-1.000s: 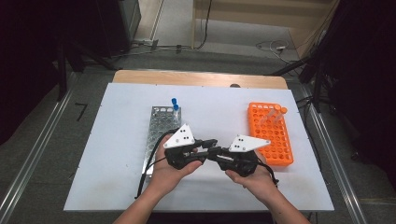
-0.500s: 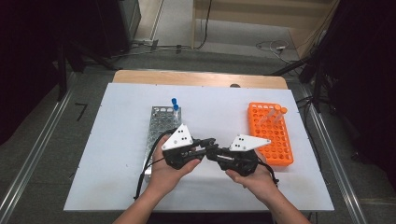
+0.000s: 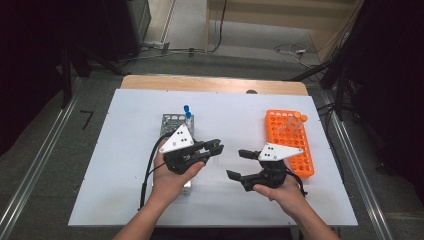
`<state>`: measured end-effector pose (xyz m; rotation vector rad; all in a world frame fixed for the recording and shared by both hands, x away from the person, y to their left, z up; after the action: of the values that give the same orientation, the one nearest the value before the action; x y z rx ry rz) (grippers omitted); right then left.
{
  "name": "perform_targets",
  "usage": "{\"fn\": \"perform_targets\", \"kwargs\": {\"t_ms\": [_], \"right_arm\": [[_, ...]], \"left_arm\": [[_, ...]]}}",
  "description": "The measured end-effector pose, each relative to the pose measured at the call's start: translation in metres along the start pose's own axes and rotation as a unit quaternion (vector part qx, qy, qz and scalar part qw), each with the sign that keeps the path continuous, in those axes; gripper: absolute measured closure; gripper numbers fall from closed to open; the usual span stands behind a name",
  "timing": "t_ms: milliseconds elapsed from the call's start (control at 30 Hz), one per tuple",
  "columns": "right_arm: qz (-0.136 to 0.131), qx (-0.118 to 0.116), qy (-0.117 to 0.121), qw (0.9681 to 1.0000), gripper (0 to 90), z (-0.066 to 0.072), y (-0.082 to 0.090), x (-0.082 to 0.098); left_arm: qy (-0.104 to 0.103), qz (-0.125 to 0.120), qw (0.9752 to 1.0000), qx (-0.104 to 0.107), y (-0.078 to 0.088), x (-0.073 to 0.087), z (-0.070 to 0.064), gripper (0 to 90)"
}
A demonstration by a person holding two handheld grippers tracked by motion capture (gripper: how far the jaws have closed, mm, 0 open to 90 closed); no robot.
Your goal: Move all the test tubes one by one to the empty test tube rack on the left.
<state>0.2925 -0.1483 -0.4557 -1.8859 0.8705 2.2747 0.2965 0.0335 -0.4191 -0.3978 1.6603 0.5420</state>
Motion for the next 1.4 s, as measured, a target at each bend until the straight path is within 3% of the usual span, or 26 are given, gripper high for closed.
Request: {"fn": "perform_targets", "kwargs": {"t_ms": [100,200,633,967,1400], "right_arm": [[-0.010,0.002,0.011,0.9999,6.7,-0.004,0.009,0.005],[-0.021,0.024,0.004,0.9995,0.0,-0.011,0.019,0.007],[-0.028,0.061,-0.025,0.9974,0.0,-0.036,0.053,0.027],[-0.036,0.083,-0.037,0.9952,0.0,-0.051,0.071,0.035],[-0.035,0.084,-0.036,0.9952,0.0,-0.053,0.070,0.037]], "left_arm": [[0.006,-0.006,0.9999,-0.010,0.006,-0.002,0.009,77.1],[0.010,-0.012,0.9996,-0.023,0.012,-0.004,0.017,77.1],[0.016,-0.025,0.9966,-0.077,0.027,-0.013,0.057,77.1],[0.024,-0.025,0.9904,-0.134,0.029,-0.010,0.092,77.0],[0.037,-0.021,0.9840,-0.173,0.012,0.001,0.113,77.0]]}}
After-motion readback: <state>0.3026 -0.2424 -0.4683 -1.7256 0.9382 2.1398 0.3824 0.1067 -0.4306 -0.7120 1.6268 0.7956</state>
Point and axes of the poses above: each handheld gripper's, and its own axes: y roughly backward along the jaws, x roughly out of its underside, z roughly to its left, the point moved 6 cm from there along -y, roughly forward along the jaws, and after that the axes turned 6 degrees about -z, right-handed, at the moved point
